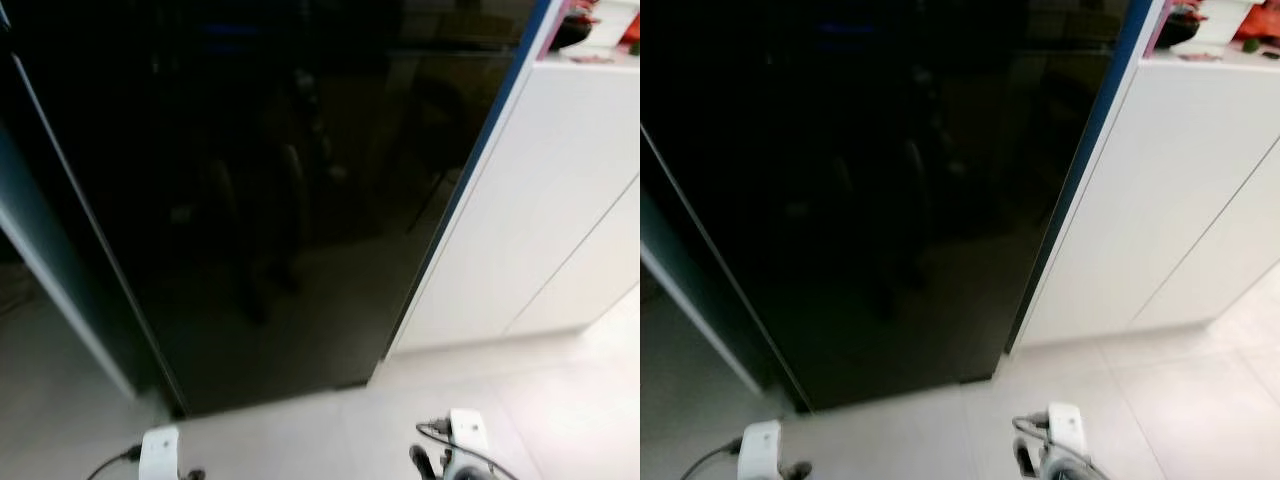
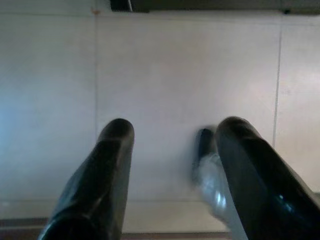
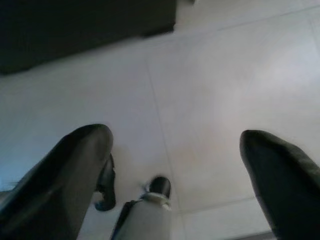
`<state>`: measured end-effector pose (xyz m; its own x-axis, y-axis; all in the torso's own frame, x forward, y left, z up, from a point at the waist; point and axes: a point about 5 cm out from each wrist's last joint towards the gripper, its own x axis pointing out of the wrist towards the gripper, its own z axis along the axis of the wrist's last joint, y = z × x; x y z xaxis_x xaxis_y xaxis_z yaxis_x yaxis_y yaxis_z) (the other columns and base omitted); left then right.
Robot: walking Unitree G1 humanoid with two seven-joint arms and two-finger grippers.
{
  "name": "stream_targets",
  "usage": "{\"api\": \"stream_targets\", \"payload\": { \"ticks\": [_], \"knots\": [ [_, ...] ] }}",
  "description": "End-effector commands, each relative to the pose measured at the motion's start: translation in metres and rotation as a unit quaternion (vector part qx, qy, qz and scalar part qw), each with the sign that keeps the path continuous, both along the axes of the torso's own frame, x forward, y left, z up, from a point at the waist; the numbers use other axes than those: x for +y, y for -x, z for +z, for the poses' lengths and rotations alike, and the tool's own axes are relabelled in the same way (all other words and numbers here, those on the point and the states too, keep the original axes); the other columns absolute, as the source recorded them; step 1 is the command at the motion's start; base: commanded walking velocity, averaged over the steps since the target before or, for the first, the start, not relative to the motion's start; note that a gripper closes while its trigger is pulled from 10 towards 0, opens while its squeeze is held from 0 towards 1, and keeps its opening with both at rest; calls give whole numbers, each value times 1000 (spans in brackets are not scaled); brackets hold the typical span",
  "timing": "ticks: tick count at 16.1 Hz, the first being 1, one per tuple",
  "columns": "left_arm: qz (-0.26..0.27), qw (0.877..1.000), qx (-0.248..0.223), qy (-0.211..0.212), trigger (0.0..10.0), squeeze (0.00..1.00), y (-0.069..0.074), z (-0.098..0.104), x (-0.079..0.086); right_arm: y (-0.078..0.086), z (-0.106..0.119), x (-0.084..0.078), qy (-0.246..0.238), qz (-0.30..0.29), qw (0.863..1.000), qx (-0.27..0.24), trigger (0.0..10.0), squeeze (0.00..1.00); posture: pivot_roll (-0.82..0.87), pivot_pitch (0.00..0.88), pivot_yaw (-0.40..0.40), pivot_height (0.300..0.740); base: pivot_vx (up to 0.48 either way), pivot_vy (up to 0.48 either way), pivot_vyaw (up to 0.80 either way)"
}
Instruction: Restocking fridge
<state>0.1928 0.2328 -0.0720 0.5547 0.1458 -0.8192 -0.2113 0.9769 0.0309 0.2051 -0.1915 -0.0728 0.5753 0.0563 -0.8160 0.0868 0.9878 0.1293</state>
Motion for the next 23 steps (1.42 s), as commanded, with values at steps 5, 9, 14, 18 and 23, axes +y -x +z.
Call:
{"api": "stream_targets", "payload": {
  "ticks": [5, 9, 14, 18, 23],
  "knots": [
    [0, 1000, 14, 6, 10000, 0, 6, -4, -1, 2, -1, -2, 4, 0, 1000, 3, 10000, 0, 57, 0, -59, 740, 0, 0, 0],
    [0, 1000, 14, 6, 10000, 0, 6, -4, -1, 2, -1, -2, 4, 0, 1000, 3, 10000, 0, 57, 0, -59, 740, 0, 236, 0],
    [1, 1000, 13, 6, 10000, 0, 6, -4, -1, 1, 0, -2, 3, 0, 1000, 3, 10000, 0, 59, 0, -61, 740, 0, 286, 0],
    [2, 1000, 13, 6, 10000, 0, 6, -3, -1, 1, 0, -2, 3, 1, 1000, 3, 10000, 0, 59, 0, -62, 740, 0, 480, 0],
    [3, 1000, 13, 6, 10000, 0, 6, -3, -1, 1, 0, -2, 2, 1, 1000, 3, 10000, 0, 59, 0, -62, 740, 0, 480, 0]
  ]
}}
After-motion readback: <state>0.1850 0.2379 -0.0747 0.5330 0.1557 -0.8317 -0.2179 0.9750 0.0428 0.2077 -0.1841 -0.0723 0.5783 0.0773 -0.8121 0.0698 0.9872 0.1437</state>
